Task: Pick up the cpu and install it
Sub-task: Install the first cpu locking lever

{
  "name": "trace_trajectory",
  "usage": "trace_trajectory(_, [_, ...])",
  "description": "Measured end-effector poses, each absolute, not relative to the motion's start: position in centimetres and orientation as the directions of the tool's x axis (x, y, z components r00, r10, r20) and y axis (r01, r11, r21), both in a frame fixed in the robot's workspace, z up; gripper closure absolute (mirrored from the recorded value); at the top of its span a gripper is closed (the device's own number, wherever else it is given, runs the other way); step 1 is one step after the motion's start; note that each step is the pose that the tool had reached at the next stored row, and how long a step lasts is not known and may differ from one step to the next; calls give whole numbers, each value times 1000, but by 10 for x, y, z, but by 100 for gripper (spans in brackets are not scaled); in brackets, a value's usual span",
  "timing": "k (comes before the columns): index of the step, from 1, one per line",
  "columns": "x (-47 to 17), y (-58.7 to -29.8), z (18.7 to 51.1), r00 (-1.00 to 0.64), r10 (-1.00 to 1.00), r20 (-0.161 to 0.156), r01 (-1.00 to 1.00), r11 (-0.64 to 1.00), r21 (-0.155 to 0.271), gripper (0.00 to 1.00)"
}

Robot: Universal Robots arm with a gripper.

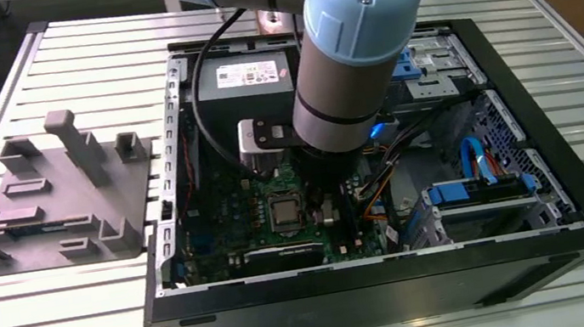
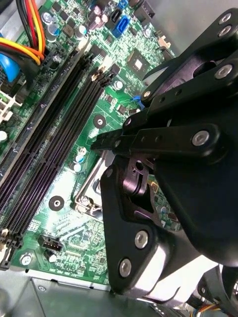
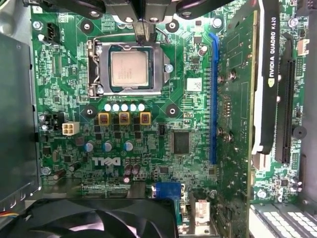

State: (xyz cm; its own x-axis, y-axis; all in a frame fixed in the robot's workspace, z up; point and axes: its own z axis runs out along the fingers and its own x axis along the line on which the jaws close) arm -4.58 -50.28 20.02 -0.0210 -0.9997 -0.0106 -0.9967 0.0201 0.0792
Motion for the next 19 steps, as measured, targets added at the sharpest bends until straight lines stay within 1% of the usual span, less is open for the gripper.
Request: trace_trajectory(19, [-46,-504,197,-7,-1000,-11,-997,6,76,90])
